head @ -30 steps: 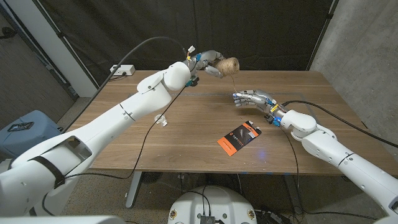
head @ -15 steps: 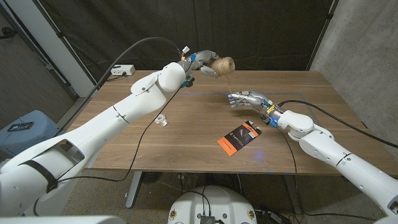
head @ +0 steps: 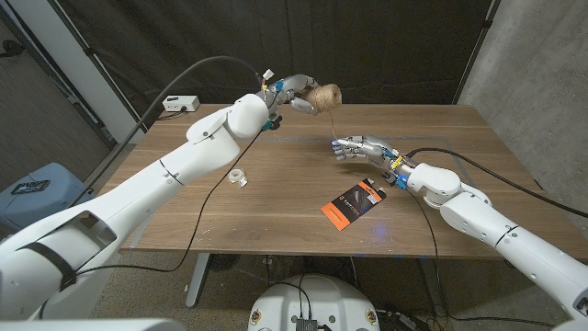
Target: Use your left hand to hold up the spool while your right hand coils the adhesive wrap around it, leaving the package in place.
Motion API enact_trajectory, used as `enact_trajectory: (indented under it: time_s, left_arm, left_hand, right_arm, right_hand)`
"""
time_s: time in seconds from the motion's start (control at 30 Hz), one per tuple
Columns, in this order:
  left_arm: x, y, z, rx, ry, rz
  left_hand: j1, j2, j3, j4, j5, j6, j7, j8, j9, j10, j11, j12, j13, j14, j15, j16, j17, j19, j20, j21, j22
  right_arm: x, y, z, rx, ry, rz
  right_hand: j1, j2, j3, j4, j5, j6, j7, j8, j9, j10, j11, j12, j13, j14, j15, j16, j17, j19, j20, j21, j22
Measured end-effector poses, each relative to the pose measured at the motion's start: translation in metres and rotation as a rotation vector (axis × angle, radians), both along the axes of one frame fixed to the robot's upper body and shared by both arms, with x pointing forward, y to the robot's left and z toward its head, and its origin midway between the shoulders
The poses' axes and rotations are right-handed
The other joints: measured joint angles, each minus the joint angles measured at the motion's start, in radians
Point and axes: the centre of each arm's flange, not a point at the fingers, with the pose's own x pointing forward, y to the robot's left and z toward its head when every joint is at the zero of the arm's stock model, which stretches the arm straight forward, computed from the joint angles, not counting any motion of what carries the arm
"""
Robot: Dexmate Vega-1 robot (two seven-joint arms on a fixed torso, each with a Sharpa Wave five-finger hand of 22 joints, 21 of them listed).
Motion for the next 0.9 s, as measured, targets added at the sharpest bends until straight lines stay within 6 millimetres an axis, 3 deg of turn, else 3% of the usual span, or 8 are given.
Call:
enact_trajectory:
  time_s: [0.27,0.6,0.9]
  left_arm:
    - [-0.0030,0.0028,-0.0015,-0.008,-0.002,-0.003]
    - [-0.0055,0.0064,-0.0051,-0.017,0.003,0.000]
    - [-0.0080,0.0098,-0.0076,-0.026,0.004,0.007]
  left_hand:
    - [0.000,0.000,0.000,0.000,-0.001,0.000,0.000,0.001,0.000,0.000,0.000,0.002,0.000,0.000,0.000,0.000,0.000,0.000,0.000,0.000,0.000]
    - [0.000,0.000,0.004,-0.004,-0.002,0.000,0.000,0.002,0.000,0.000,0.000,0.002,0.000,0.000,0.000,0.000,0.000,0.000,0.000,0.000,0.000]
    - [0.000,0.000,0.004,-0.004,-0.002,0.000,0.000,0.002,0.000,0.000,0.000,0.002,0.000,0.000,0.000,0.000,0.000,0.000,0.000,0.000,0.000]
  right_arm:
    - [-0.0009,0.0036,0.0012,-0.023,0.004,0.023]
    - [0.0007,0.0060,0.0017,-0.042,0.016,0.050]
    - [0.0039,0.0089,0.0031,-0.063,0.025,0.072]
  right_hand:
    - [-0.011,0.001,-0.003,-0.003,0.002,-0.080,0.019,-0.004,-0.005,-0.080,0.017,-0.011,-0.006,-0.062,0.030,-0.028,-0.010,-0.044,0.020,-0.029,0.000]
    - [-0.024,-0.002,-0.016,-0.016,0.004,-0.246,0.066,-0.005,-0.020,-0.247,0.037,-0.018,-0.029,-0.217,0.087,-0.069,-0.055,-0.132,0.050,-0.097,-0.005]
    - [-0.042,-0.003,-0.021,-0.012,0.004,-0.309,0.084,-0.005,-0.028,-0.312,0.072,-0.019,-0.040,-0.278,0.105,-0.070,-0.079,-0.172,0.063,-0.127,-0.005]
